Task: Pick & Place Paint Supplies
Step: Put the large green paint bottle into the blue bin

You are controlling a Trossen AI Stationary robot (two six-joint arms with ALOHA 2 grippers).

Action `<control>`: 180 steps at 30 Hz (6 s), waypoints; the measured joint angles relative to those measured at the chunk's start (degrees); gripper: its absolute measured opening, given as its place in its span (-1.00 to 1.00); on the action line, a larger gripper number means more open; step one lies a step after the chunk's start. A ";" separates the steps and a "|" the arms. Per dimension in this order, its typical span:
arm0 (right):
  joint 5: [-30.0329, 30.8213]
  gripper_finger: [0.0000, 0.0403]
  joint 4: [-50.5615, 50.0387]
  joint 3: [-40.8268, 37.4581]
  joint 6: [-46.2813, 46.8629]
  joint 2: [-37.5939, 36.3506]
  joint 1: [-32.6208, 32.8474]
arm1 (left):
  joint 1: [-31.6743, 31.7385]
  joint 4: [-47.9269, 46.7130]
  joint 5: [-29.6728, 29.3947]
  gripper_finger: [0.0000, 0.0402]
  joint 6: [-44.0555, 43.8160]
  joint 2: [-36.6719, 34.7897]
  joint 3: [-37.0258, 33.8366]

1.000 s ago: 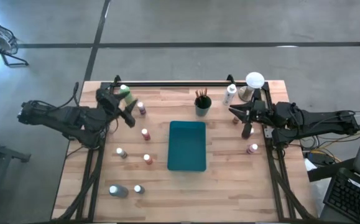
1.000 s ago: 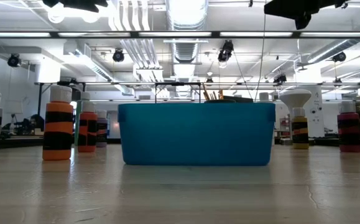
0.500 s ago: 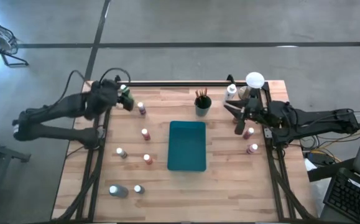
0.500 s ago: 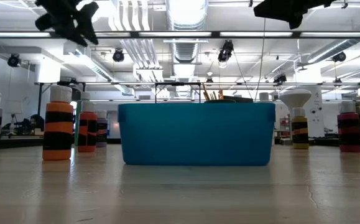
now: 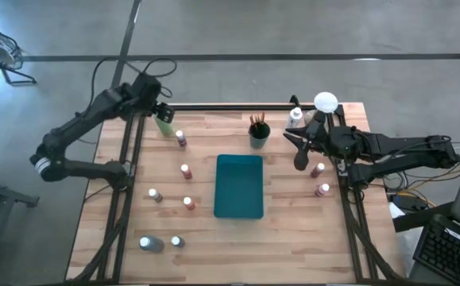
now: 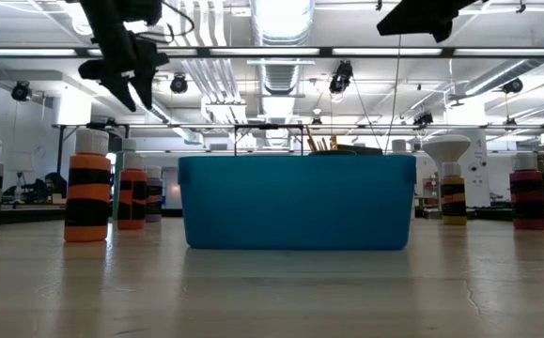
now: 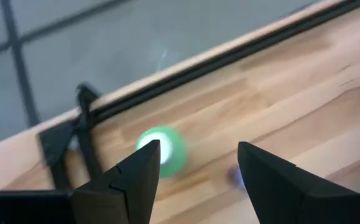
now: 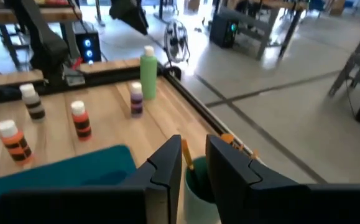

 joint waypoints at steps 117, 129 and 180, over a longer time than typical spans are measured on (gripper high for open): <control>4.85 -0.44 -4.17 0.36 1.90 0.18 0.04 | 10.36 -17.10 5.21 0.02 15.30 24.26 11.30; 4.83 -0.68 -4.17 0.36 1.88 0.18 0.04 | 10.71 -16.07 5.22 -0.06 15.88 24.25 11.31; 5.97 -0.74 -3.47 -0.73 2.28 0.18 -0.05 | -9.13 -26.89 19.16 -0.40 21.55 26.06 40.93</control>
